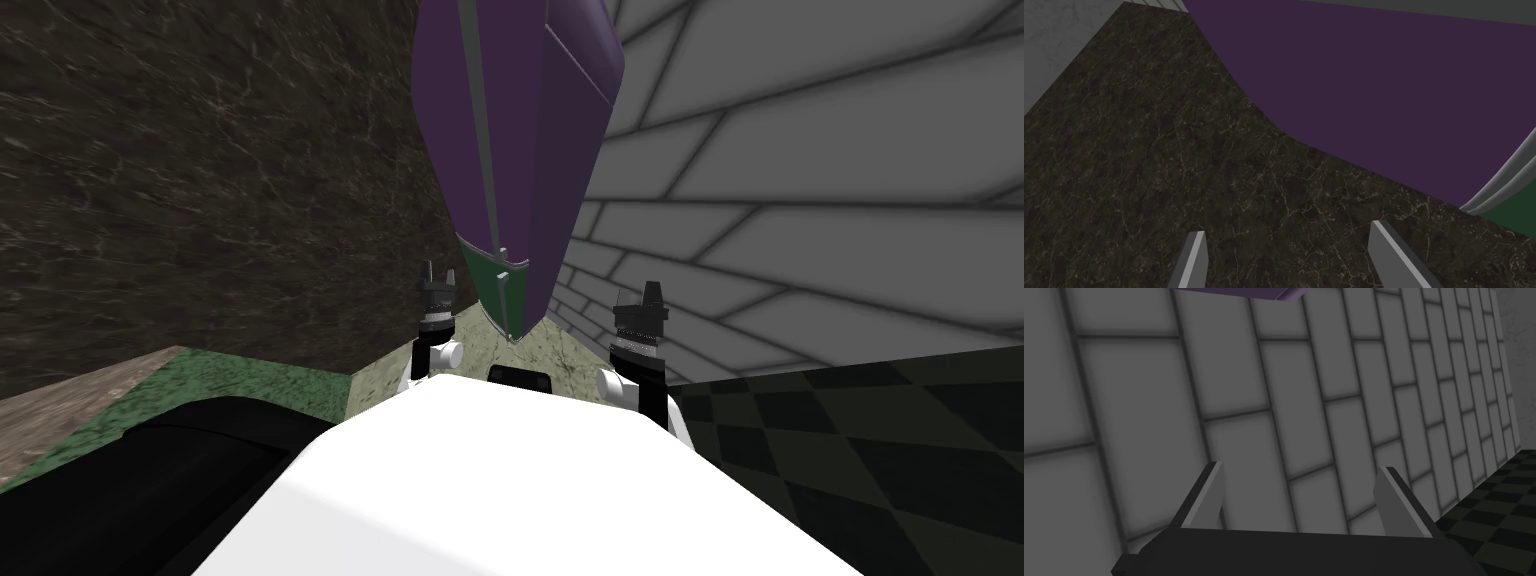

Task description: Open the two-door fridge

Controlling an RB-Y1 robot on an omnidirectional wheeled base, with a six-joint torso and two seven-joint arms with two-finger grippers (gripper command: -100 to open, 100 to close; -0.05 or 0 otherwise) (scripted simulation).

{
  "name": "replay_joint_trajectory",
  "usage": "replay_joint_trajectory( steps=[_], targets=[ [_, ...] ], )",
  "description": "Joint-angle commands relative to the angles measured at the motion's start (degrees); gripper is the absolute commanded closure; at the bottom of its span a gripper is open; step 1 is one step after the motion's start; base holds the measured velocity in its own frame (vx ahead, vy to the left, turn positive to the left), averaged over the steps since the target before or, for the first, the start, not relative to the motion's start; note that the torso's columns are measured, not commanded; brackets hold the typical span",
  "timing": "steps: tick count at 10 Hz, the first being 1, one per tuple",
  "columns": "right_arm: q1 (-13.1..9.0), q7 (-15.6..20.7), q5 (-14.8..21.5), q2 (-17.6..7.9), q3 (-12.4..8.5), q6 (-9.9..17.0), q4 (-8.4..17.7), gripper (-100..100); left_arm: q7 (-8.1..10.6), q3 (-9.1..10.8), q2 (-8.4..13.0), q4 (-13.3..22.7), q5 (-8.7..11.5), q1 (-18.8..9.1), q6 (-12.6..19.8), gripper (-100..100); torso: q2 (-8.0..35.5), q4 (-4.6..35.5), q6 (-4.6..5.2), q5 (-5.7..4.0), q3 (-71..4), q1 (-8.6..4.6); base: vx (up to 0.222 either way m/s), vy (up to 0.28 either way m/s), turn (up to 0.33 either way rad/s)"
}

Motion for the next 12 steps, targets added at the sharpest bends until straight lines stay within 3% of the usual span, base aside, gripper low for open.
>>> replay_joint_trajectory(
  steps=[1, 9, 10, 12],
  targets=[
    [0.0, 0.0, 0.0, 0.0, 0.0, 0.0, 0.0, 0, 0.0, 0.0, 0.0, 0.0, 0.0, 0.0, 0.0, 0, 2.3, 2.3, 0.0, 0.0, -4.7, 0.0, 0.0, 0.0, 0.0],
    [0.0, 0.0, 0.0, 0.0, 0.0, 0.0, 0.0, 0, 0.0, 0.0, 0.0, 0.0, 0.0, 0.0, 0.0, 0, 35.4, 35.4, 0.0, 0.0, -70.7, 0.0, 0.0, 0.0, 0.0],
    [0.0, 0.0, 0.0, 0.0, 0.0, 0.0, 0.0, 0, 0.25, 0.25, 2.1, -0.1, 0.4, 0.2, 0.5, -100, 39.6, 39.6, 0.0, 0.0, -79.2, 0.0, 0.021, -0.011, 0.024],
    [0.0, 0.0, 0.0, 0.0, 0.0, 0.0, 0.0, 0, 0.82, 0.84, 4.6, -0.4, 1.3, 0.6, 1.6, -100, 42.0, 42.0, 0.0, -0.01, -84.3, -0.04, 0.039, -0.029, 0.042]
  ],
)
